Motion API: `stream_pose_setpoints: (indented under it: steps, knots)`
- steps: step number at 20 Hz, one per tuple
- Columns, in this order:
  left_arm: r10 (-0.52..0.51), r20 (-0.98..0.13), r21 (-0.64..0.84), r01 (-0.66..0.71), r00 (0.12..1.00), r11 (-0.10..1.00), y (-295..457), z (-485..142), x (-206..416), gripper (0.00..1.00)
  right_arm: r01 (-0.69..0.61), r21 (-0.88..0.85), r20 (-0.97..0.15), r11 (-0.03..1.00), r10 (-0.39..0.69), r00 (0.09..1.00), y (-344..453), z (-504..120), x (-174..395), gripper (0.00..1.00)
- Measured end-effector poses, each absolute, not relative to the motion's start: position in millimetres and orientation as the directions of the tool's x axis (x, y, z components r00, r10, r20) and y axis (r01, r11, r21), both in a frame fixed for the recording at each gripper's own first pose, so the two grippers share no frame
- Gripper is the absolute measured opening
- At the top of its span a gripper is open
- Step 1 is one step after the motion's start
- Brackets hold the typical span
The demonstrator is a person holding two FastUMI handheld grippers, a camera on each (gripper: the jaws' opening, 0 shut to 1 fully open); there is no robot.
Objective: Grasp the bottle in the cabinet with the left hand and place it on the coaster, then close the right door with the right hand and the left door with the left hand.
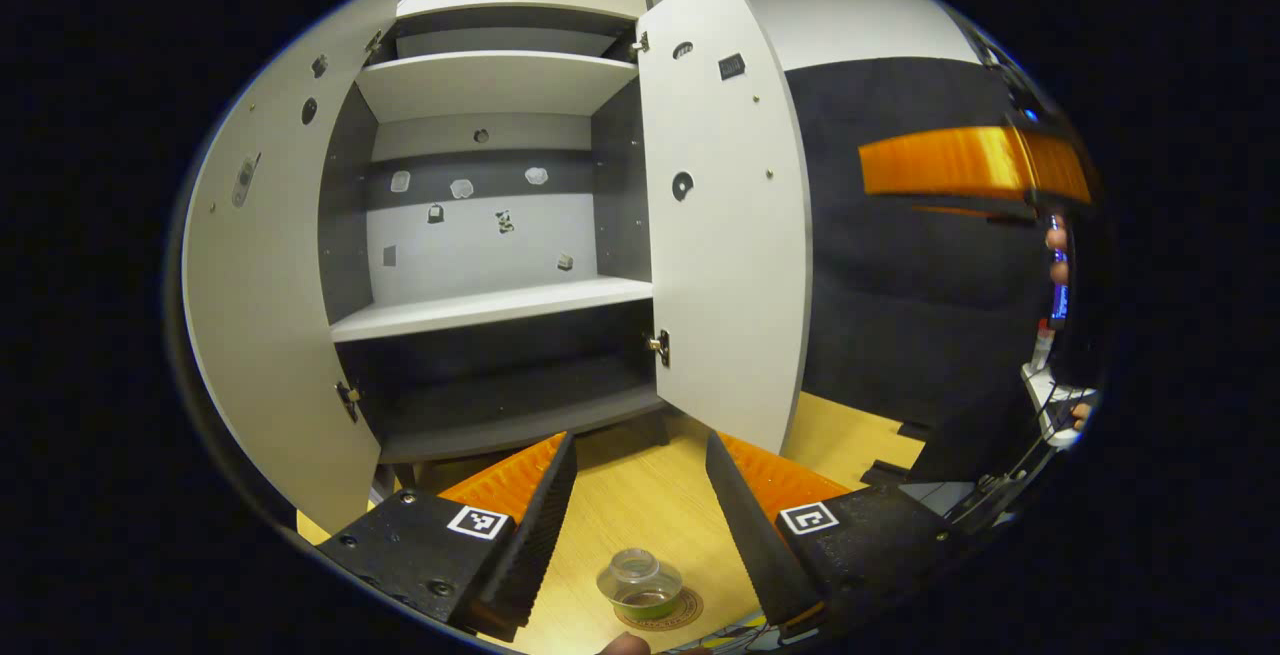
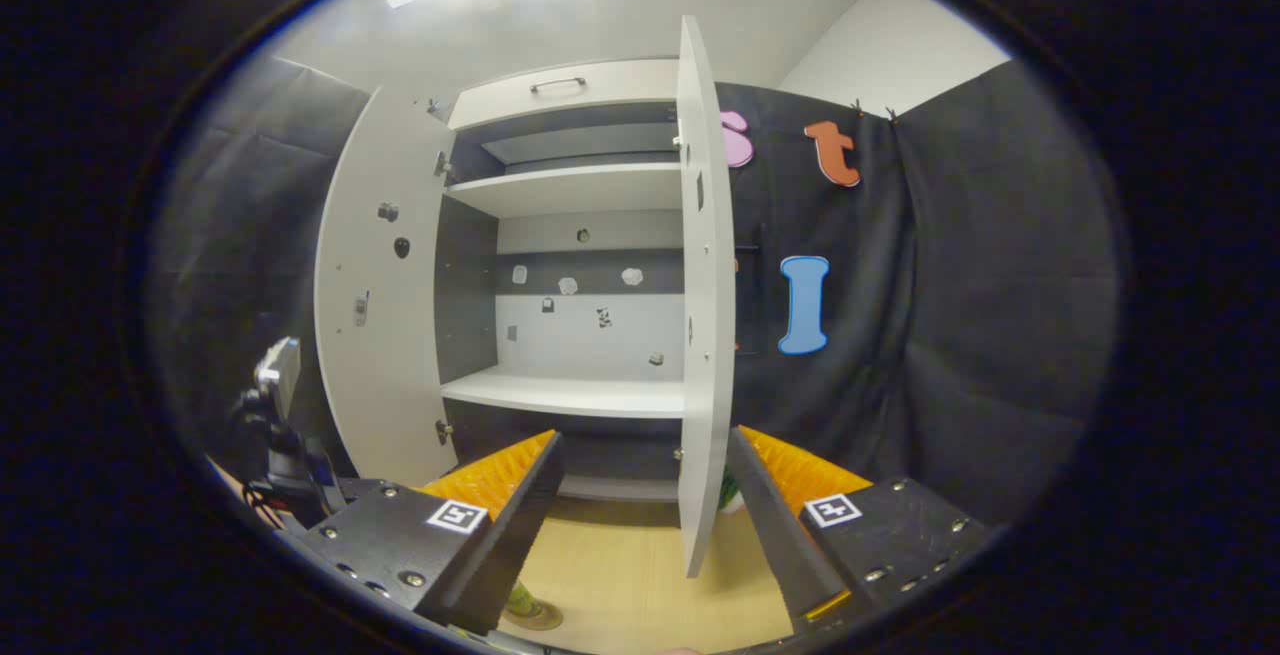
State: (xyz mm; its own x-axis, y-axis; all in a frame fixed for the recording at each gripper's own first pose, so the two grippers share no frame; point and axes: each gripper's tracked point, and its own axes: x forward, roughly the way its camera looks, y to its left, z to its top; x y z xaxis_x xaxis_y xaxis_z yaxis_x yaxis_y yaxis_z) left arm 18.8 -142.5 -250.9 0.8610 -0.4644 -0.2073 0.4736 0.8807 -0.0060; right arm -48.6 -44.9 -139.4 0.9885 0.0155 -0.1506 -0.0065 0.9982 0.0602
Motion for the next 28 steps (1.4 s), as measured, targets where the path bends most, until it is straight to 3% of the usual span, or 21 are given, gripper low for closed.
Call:
stream_pose_setpoints:
  steps: [2, 5, 8, 15, 18, 25, 28]
  knots:
    - [-0.435, -0.187, -0.007, 0.442, 0.881, 0.897, -134, -226, 28, 0.87, 0.004, 0.05, -0.125, 0.999, 0.002, 0.992, -62, -130, -44, 0.96]
    - [-0.405, -0.147, -0.06, 0.401, 0.902, 0.914, -116, -191, 32, 0.93, 0.043, 0.03, -0.106, 0.999, -0.04, 0.994, -99, -124, -30, 0.99]
    - [-0.352, -0.136, -0.114, 0.338, 0.926, 0.934, -84, -168, 32, 0.93, 0.09, 0.028, -0.091, 0.996, -0.088, 0.992, -137, -117, -14, 1.0]
    - [-0.098, -0.107, -0.07, 0.091, 0.989, 0.993, 22, -129, 31, 0.95, 0.169, 0.04, -0.083, 0.985, -0.165, 0.983, -213, -120, 26, 1.0]
    - [-0.048, -0.111, -0.075, 0.04, 0.993, 0.996, 47, -123, 25, 0.97, 0.208, 0.038, -0.08, 0.977, -0.204, 0.976, -242, -114, 50, 0.99]
    - [-0.063, -0.05, 0.0, 0.063, 0.997, 0.998, 61, -107, 12, 0.96, 0.243, 0.082, -0.084, 0.967, -0.236, 0.968, -259, -97, 99, 0.99]
    - [-0.097, -0.06, -0.022, 0.096, 0.993, 0.995, 49, -111, 9, 0.97, 0.166, 0.09, -0.085, 0.982, -0.158, 0.984, -226, -90, 114, 0.99]
